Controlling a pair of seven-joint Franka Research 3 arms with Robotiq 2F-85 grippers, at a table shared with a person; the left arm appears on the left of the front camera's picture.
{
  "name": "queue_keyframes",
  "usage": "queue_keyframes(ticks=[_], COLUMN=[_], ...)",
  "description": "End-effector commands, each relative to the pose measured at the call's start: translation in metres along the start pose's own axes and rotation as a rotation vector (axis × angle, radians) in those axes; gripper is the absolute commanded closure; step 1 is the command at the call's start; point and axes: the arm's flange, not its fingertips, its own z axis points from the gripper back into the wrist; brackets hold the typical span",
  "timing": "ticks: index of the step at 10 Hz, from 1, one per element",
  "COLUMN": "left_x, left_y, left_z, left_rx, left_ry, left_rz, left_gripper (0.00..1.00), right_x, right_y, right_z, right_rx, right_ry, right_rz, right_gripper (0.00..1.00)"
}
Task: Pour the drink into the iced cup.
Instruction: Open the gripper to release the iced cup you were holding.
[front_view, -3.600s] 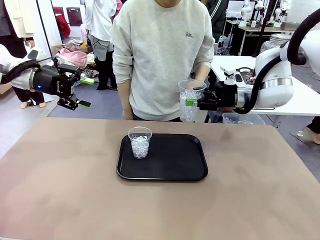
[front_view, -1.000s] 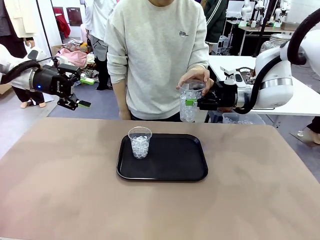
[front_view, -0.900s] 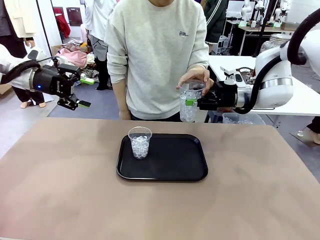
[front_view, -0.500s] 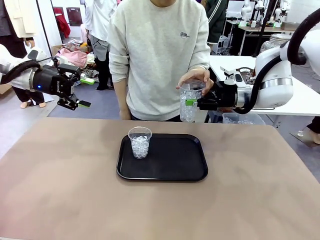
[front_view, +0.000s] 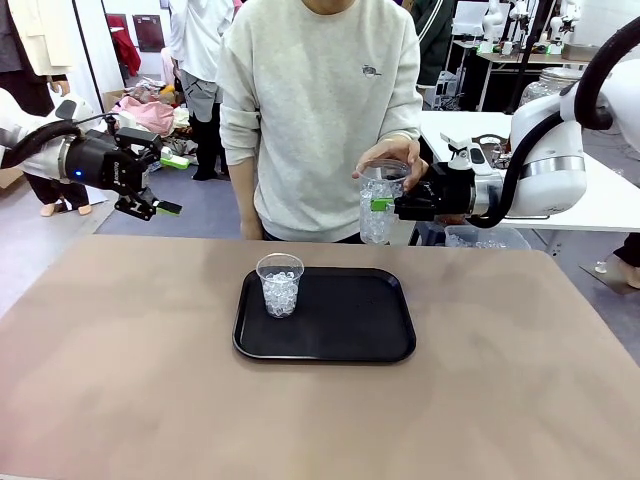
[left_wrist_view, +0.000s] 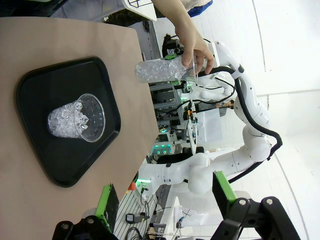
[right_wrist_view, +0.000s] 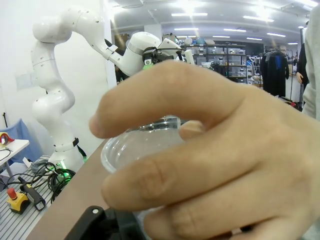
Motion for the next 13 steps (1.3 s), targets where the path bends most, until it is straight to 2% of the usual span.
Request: queue_keyframes(ticks=[1, 2, 3, 8, 11, 13], left_x=[0.0, 0.0, 0.0, 0.0, 0.0, 0.0], left_y=[-0.002, -0.002, -0.002, -0.002, -0.002, -0.002], left_z=[0.0, 0.0, 0.0, 0.0, 0.0, 0.0], left_rx=[0.002, 0.002, 0.002, 0.002, 0.002, 0.002], left_ry=[-0.005, -0.005, -0.005, -0.005, -0.005, -0.005], left_rz=[0.007, 0.007, 0.007, 0.007, 0.007, 0.007], left_gripper=[0.0, 0.0, 0.0, 0.0, 0.0, 0.0], right_x=[0.0, 0.0, -0.001, -0.006, -0.013, -0.017], right_y=[0.001, 0.002, 0.004, 0.022, 0.049, 0.071], right_z=[0.003, 0.007, 0.01, 0.05, 0.083, 0.101], right_rx=[0.001, 0.0, 0.003, -0.029, -0.014, -0.053], right_ry=[-0.002, -0.005, -0.006, -0.018, 0.03, 0.024], right_rz=[-0.019, -0.026, -0.034, -0.054, -0.031, 0.008], right_gripper=[0.25, 0.06, 0.0, 0.0, 0.0, 0.0])
